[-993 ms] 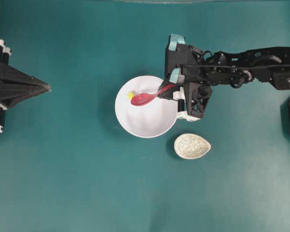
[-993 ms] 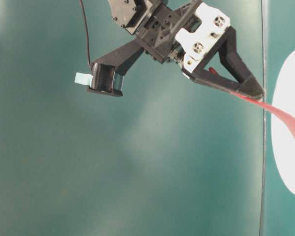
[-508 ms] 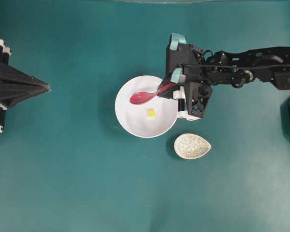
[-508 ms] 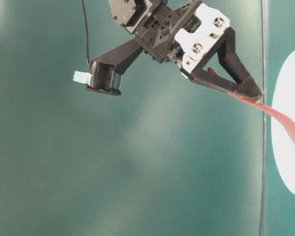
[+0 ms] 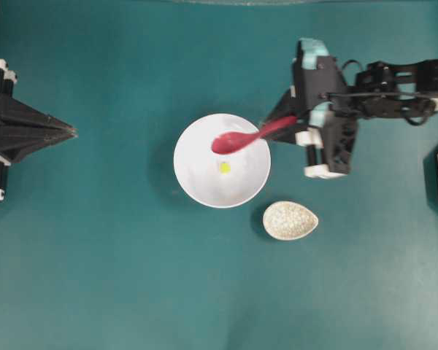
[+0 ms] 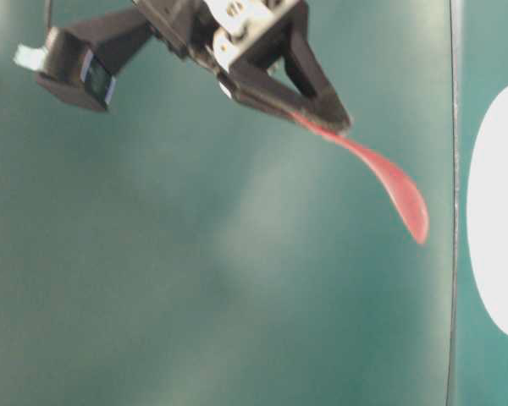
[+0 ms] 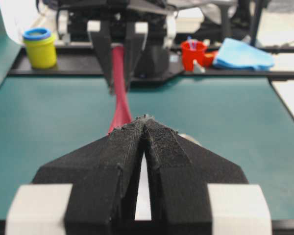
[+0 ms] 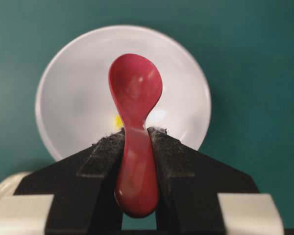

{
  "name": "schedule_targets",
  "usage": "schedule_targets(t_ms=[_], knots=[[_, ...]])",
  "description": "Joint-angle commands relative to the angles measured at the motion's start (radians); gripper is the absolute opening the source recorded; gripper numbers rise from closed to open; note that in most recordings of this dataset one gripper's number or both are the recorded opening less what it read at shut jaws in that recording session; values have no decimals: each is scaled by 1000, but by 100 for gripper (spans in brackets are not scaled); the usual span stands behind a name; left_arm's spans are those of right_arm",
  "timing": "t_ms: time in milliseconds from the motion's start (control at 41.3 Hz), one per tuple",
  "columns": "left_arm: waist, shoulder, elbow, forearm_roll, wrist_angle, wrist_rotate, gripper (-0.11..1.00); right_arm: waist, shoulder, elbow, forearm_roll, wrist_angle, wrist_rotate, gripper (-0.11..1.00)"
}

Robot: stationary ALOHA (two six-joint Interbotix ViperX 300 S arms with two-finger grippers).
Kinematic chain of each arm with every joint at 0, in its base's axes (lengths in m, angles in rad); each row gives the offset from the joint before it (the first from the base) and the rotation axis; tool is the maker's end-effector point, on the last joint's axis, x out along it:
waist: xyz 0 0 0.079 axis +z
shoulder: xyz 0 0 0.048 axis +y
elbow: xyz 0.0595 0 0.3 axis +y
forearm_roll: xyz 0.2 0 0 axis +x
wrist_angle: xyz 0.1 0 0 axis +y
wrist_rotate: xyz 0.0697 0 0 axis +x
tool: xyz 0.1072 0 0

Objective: Scoop the yellow hexagonal prism block from the bowl with a spoon using the right arm.
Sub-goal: 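Lift the spoon out and set it back on the spoon rest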

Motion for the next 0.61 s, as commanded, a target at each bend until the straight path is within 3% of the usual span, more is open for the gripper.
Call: schedule_targets(t_ms=[0, 169, 581], knots=[[2, 3, -28, 2, -11, 0, 3, 6, -69, 9, 0, 23, 5, 23], [2, 3, -29, 2, -32, -15, 3, 32, -166, 77, 26, 35, 32, 23], [0, 2, -29, 2, -28, -18, 3, 146, -278, 245, 37, 11, 229, 23]])
